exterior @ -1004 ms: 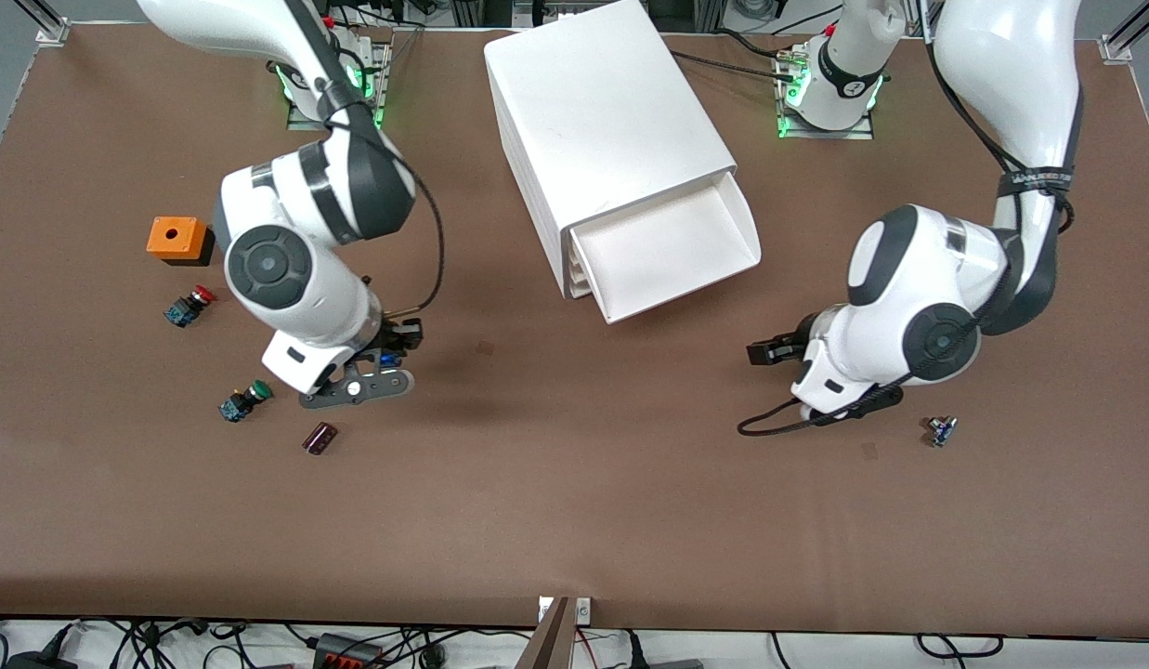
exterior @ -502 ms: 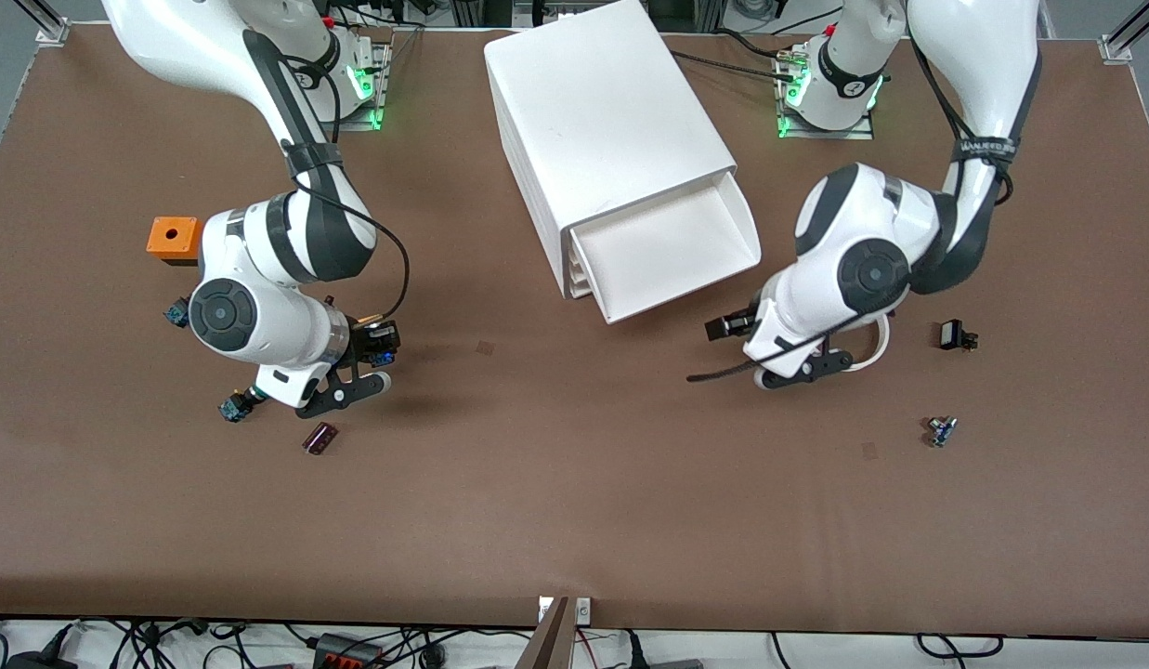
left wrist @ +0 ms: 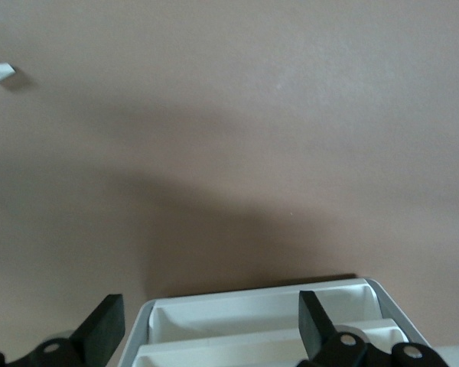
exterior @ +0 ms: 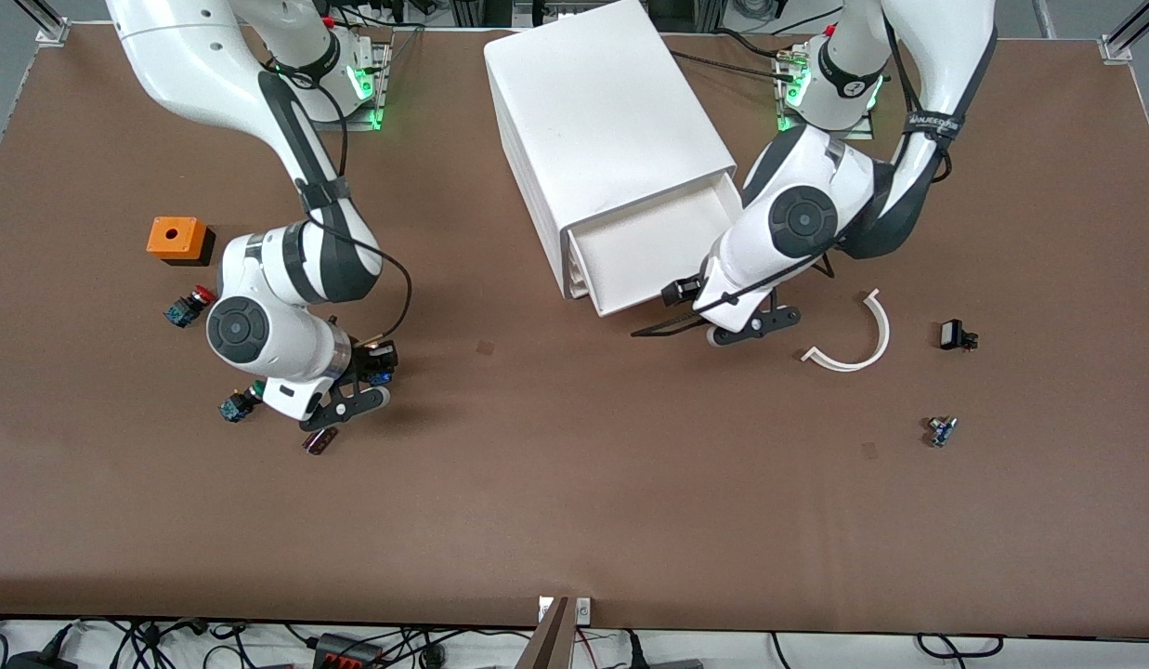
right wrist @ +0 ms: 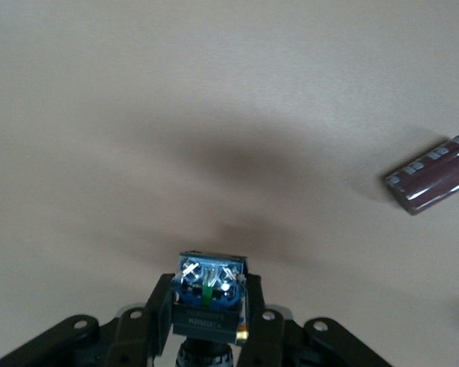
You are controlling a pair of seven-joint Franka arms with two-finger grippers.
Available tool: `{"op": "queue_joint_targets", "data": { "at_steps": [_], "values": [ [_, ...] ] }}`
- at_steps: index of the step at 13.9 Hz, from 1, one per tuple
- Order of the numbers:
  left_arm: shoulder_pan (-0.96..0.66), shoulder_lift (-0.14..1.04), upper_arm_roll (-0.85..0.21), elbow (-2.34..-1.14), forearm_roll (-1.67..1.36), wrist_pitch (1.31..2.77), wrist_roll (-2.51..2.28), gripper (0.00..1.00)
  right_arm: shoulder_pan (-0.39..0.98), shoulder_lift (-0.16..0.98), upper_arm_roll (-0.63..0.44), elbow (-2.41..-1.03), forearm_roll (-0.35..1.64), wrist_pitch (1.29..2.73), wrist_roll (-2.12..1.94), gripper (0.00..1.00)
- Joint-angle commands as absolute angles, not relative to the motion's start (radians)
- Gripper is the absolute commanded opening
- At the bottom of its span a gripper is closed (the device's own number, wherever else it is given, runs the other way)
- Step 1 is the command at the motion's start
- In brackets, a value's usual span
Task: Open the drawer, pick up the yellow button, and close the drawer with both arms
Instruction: 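Release the button on the table while the left gripper pushes the drawer shut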
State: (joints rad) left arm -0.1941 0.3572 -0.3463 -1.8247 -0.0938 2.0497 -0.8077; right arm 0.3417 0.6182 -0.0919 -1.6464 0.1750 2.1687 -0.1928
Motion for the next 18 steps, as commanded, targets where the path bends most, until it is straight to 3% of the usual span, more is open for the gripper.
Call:
{"op": "queue_joint_targets", "data": {
  "at_steps": [1,3,4,6,9,14,18],
  "values": [
    [-0.187,0.31,-0.402,-1.885,-0.092,2.06,-0.873,1.0,0.331,0.633,-0.08,-1.693,0.164,2.25,-0.212,0.09],
    [-0.187,0.31,-0.434,-1.91,-0.092,2.062,-0.879,1.0,0.337,0.64,-0.078,-1.723,0.164,2.287,-0.207,0.09],
    [-0.187,0.31,-0.452,-1.911,-0.092,2.057,-0.89,1.0,0.341,0.638,-0.08,-1.723,0.164,2.281,-0.206,0.16],
    [-0.187,0.31,-0.477,-1.916,-0.092,2.056,-0.925,1.0,0.337,0.626,-0.08,-1.717,0.172,2.273,-0.199,1.0],
    [-0.187,0.311,-0.515,-1.919,-0.092,2.052,-0.992,1.0,0.331,0.574,-0.083,-1.634,0.172,2.119,-0.167,1.0],
    [-0.184,0.31,-0.529,-1.924,-0.094,2.031,-0.996,1.0,0.334,0.525,-0.158,-1.364,0.167,1.791,-0.066,1.0],
    [-0.183,0.311,-0.531,-1.91,-0.103,2.0,-0.996,1.0,0.33,0.43,-0.19,-1.318,0.173,1.654,0.006,1.0]
  ]
}}
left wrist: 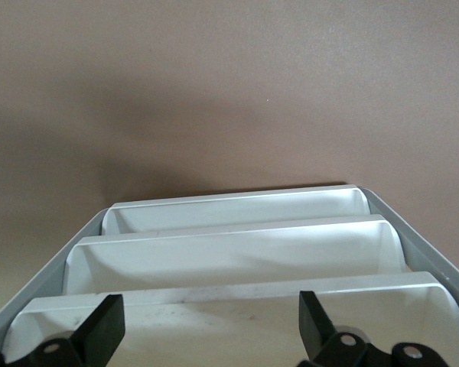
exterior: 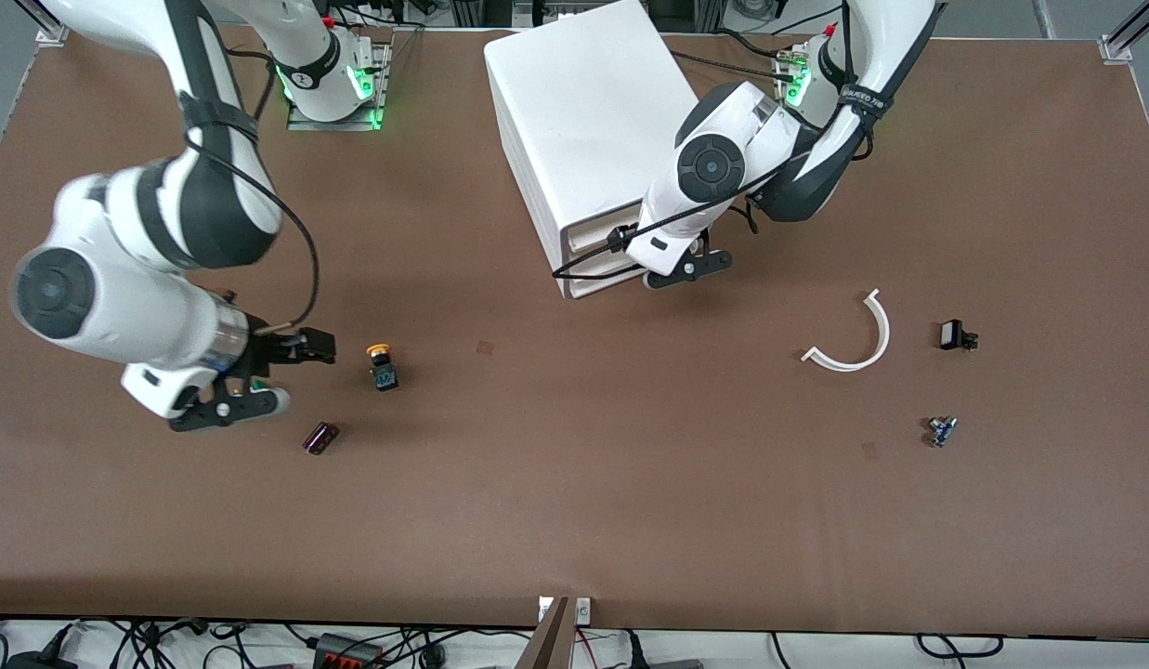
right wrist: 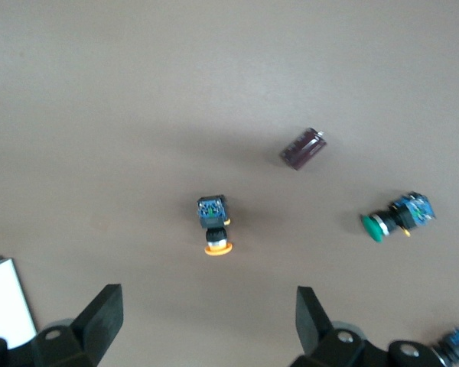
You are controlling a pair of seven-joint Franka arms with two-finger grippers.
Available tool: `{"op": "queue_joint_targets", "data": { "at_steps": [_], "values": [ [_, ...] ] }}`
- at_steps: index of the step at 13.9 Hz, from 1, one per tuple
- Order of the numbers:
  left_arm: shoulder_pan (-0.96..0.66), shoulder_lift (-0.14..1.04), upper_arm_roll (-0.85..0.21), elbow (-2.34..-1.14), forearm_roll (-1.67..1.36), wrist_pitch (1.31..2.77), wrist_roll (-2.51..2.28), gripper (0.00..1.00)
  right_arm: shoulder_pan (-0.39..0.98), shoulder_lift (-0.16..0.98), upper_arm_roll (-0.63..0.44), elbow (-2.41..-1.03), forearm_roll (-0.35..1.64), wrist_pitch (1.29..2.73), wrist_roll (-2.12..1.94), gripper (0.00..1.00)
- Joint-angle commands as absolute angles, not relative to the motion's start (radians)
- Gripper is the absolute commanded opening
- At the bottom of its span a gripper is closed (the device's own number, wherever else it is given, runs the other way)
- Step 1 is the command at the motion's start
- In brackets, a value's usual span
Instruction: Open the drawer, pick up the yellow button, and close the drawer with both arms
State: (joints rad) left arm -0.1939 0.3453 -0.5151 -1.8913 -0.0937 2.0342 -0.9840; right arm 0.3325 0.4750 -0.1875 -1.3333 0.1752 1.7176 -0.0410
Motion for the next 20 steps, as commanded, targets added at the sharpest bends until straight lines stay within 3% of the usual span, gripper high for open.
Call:
{"op": "queue_joint_targets", "data": {
  "at_steps": [1,4,9,11,13,15,20],
  "values": [
    [-0.183,0.311,-0.531,-1.908,-0.104,1.991,-0.996,1.0,0.33,0.402,-0.198,-1.318,0.17,1.625,0.029,1.0],
    [-0.184,0.311,-0.532,-1.908,-0.132,1.988,-0.996,1.0,0.33,0.327,-0.259,-1.316,0.167,1.543,0.08,1.0],
    [-0.181,0.311,-0.532,-1.907,-0.132,1.988,-0.994,1.0,0.299,0.258,-0.414,-1.263,0.178,1.536,0.066,1.0],
    [-0.186,0.311,-0.532,-1.907,-0.132,1.987,-0.994,1.0,0.212,0.223,-0.361,-1.267,0.175,1.517,0.068,1.0],
    [-0.187,0.311,-0.532,-1.905,-0.132,1.973,-0.994,1.0,0.059,0.204,-0.216,-1.261,0.163,1.494,0.067,1.0],
    [-0.183,0.311,-0.532,-1.893,-0.132,1.953,-0.992,1.0,-0.01,0.172,-0.12,-1.267,0.092,1.503,0.06,1.0],
    [-0.117,0.319,-0.514,-1.78,-0.114,1.862,-0.868,1.0,-0.017,0.138,-0.081,-1.305,0.011,1.462,0.051,1.0]
  ]
}}
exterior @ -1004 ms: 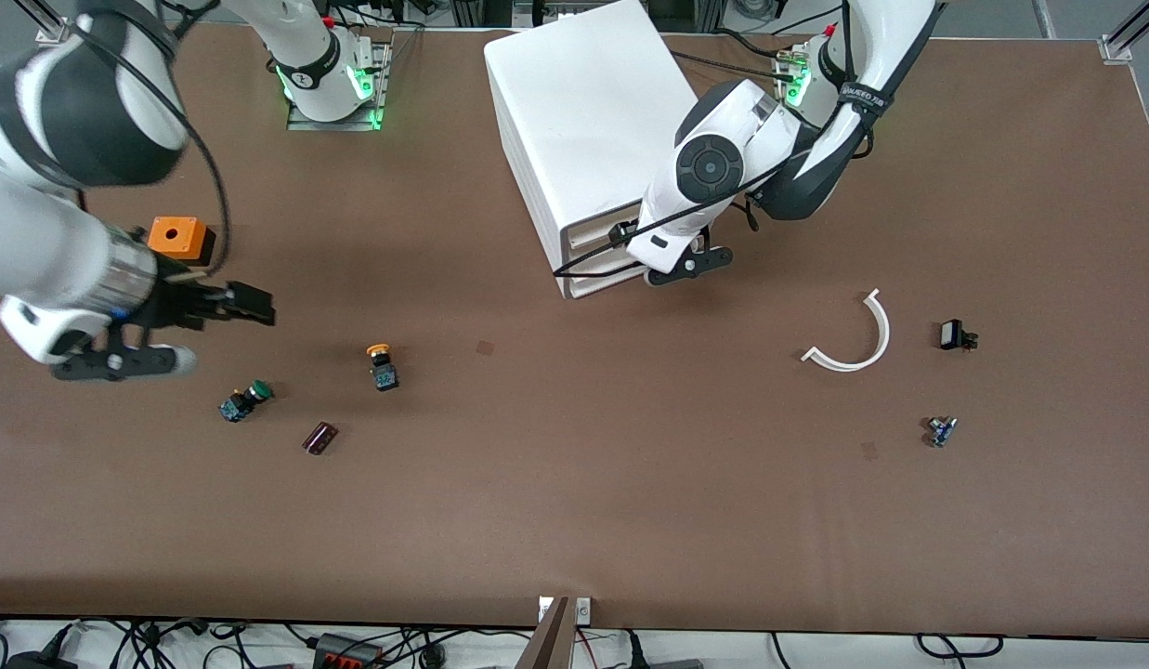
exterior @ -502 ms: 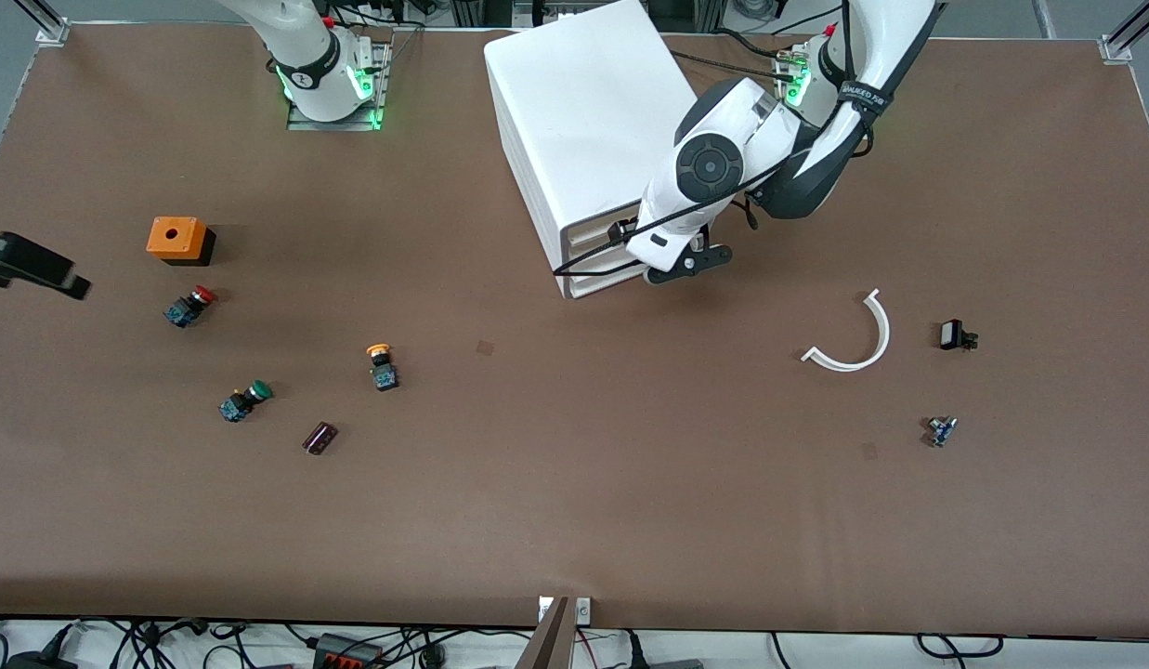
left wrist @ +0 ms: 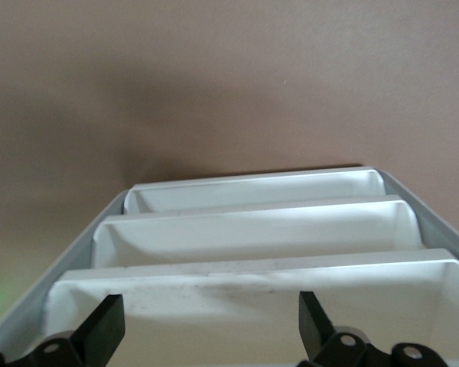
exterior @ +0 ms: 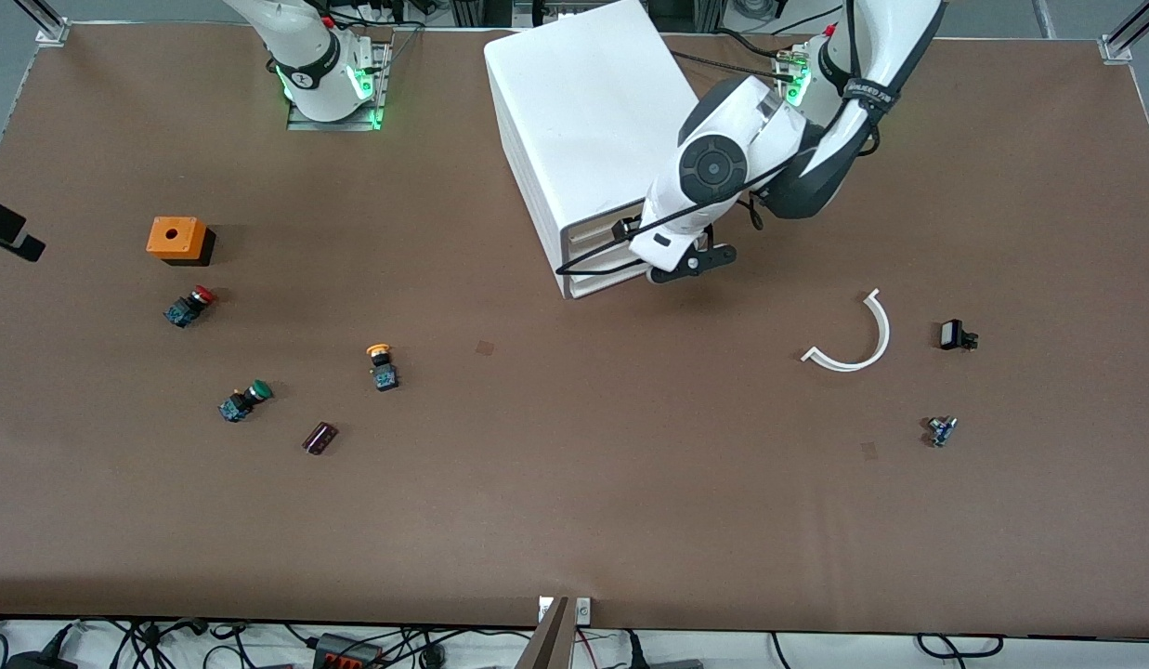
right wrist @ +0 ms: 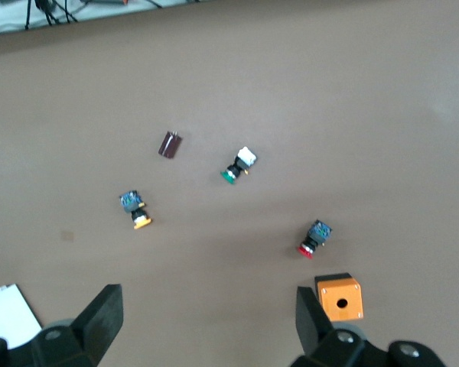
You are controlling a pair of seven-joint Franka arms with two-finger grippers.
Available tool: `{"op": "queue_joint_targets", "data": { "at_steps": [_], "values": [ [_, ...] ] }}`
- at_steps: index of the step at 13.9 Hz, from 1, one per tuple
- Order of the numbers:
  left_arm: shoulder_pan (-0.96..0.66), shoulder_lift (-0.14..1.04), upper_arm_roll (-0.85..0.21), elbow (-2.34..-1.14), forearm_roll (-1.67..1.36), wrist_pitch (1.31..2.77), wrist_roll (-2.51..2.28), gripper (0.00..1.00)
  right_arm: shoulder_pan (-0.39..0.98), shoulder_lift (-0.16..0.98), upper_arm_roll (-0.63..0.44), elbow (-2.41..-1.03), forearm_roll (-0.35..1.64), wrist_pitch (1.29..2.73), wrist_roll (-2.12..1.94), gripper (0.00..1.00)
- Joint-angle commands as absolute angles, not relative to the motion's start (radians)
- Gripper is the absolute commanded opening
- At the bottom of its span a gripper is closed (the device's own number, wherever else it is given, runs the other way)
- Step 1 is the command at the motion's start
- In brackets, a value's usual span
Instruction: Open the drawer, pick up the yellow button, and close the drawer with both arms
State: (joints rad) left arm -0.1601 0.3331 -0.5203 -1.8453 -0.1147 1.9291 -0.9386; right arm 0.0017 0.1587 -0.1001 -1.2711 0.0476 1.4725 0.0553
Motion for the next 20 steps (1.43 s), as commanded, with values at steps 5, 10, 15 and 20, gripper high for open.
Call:
{"op": "queue_joint_targets", "data": {
  "at_steps": [5,10,15,20],
  "values": [
    [0.017,0.322,-0.514,-1.6,0.092,1.711,-0.68,1.0,0.003,-0.026,-0.077,-1.602,-0.035,1.652,0.04,1.0],
    [0.136,0.313,-0.515,-1.43,0.167,1.544,-0.364,1.0,0.008,-0.015,-0.077,-1.583,-0.017,1.649,0.034,1.0],
    [0.121,0.171,-0.289,-1.462,0.022,1.528,-0.036,1.0,0.018,-0.014,-0.077,-1.568,-0.012,1.62,0.028,1.0],
    [-0.002,0.02,-0.064,-1.657,-0.012,1.699,0.153,1.0,0.044,-0.017,-0.077,-1.563,-0.012,1.617,0.028,1.0]
  ]
}}
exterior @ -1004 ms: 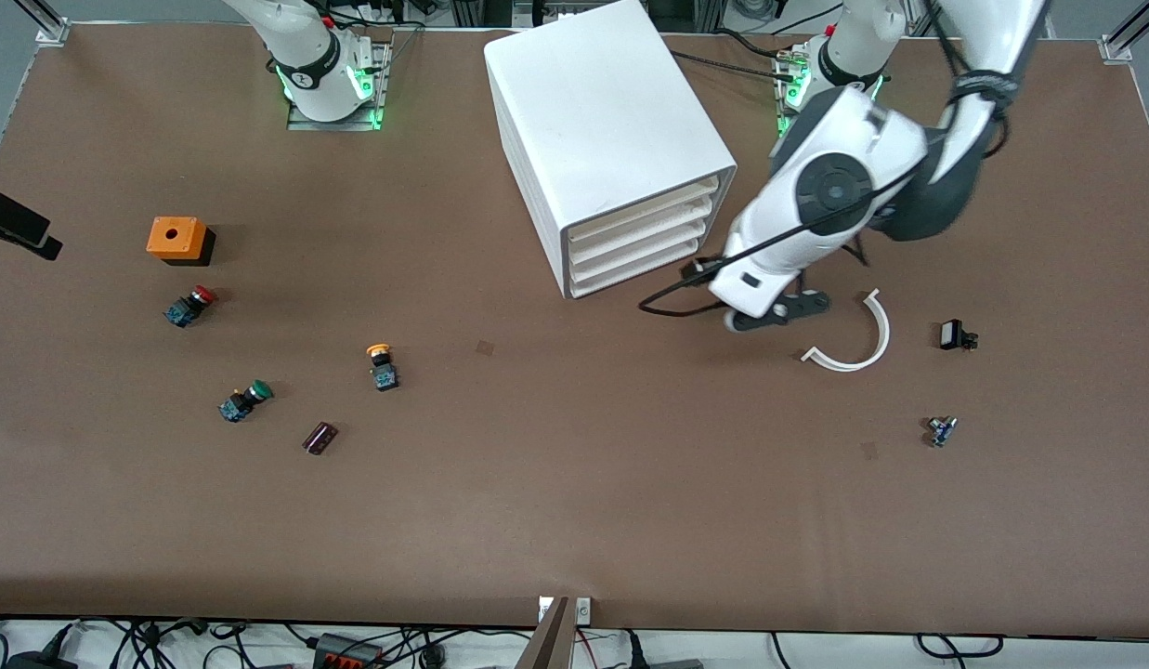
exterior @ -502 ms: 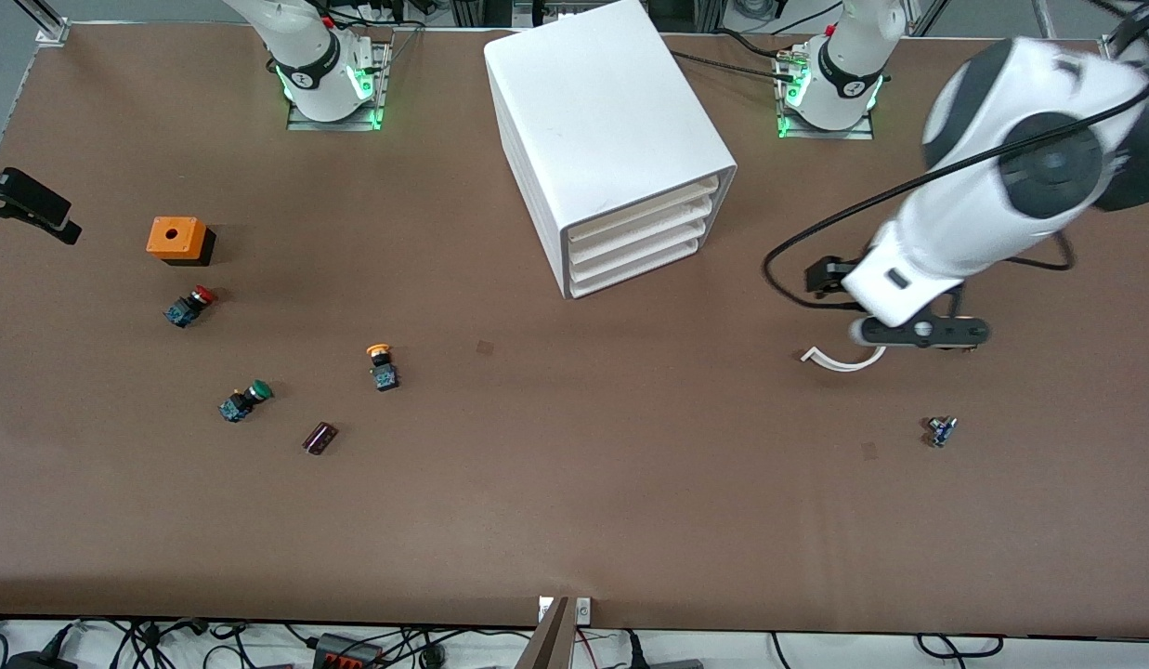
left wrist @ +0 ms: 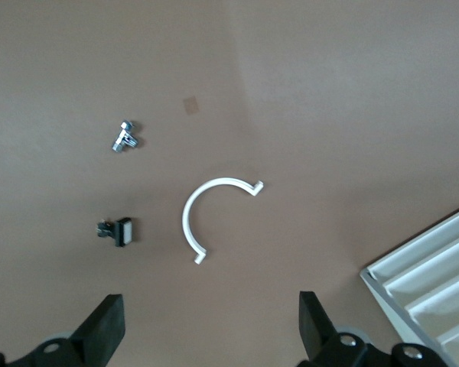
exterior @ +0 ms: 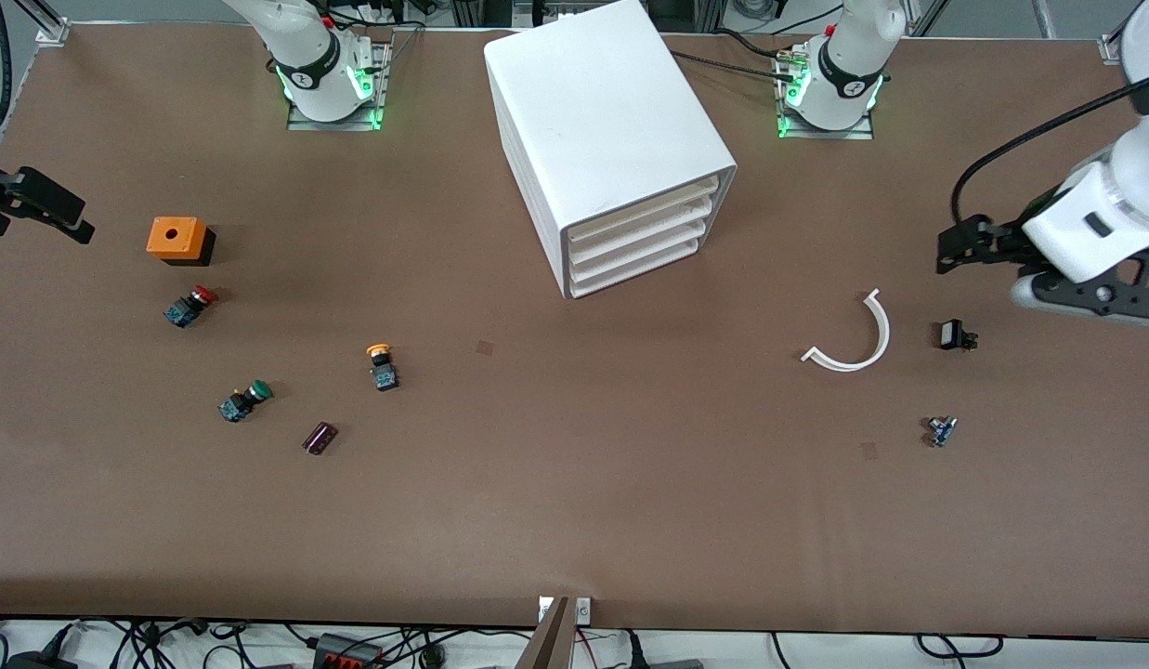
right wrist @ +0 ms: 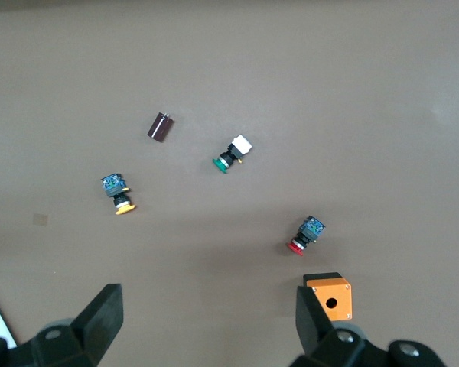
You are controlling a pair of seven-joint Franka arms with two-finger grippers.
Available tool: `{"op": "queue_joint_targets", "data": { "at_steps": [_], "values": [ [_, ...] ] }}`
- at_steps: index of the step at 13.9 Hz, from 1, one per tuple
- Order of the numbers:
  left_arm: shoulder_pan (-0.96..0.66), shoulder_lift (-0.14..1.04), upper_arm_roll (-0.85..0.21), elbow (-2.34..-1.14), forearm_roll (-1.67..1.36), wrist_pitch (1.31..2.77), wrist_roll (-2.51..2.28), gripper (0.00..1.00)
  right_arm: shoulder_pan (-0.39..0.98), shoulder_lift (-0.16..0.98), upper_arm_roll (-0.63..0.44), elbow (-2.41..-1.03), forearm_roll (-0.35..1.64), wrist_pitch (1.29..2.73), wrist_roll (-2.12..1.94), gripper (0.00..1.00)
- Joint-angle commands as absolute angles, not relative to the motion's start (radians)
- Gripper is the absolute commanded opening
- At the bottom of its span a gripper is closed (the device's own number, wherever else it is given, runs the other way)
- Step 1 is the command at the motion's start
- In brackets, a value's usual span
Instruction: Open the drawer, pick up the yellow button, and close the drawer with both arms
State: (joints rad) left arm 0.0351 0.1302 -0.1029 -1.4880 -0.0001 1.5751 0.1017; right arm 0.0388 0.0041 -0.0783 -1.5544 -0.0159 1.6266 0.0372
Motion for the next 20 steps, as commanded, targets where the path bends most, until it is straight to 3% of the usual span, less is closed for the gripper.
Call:
{"op": "queue_joint_targets", "data": {
  "at_steps": [1,7,9,12,20],
  "values": [
    [-0.002,-0.007,-0.064,-1.714,-0.014,1.759,0.159,1.0,0.048,-0.018,-0.077,-1.563,-0.012,1.614,0.026,1.0],
    [-0.021,-0.029,-0.043,-1.741,-0.015,1.758,0.15,1.0,0.009,-0.018,-0.046,-1.562,-0.012,1.594,0.028,1.0],
    [-0.02,-0.025,-0.044,-1.709,-0.012,1.665,0.161,1.0,0.002,-0.017,-0.046,-1.56,-0.011,1.595,0.031,1.0],
    [-0.018,-0.022,-0.055,-1.697,-0.006,1.655,0.161,1.0,-0.032,-0.015,-0.011,-1.56,-0.011,1.598,0.031,1.0],
    [-0.018,-0.014,-0.055,-1.692,-0.002,1.663,0.147,1.0,0.025,-0.014,-0.026,-1.56,-0.015,1.598,0.051,1.0]
  ]
}}
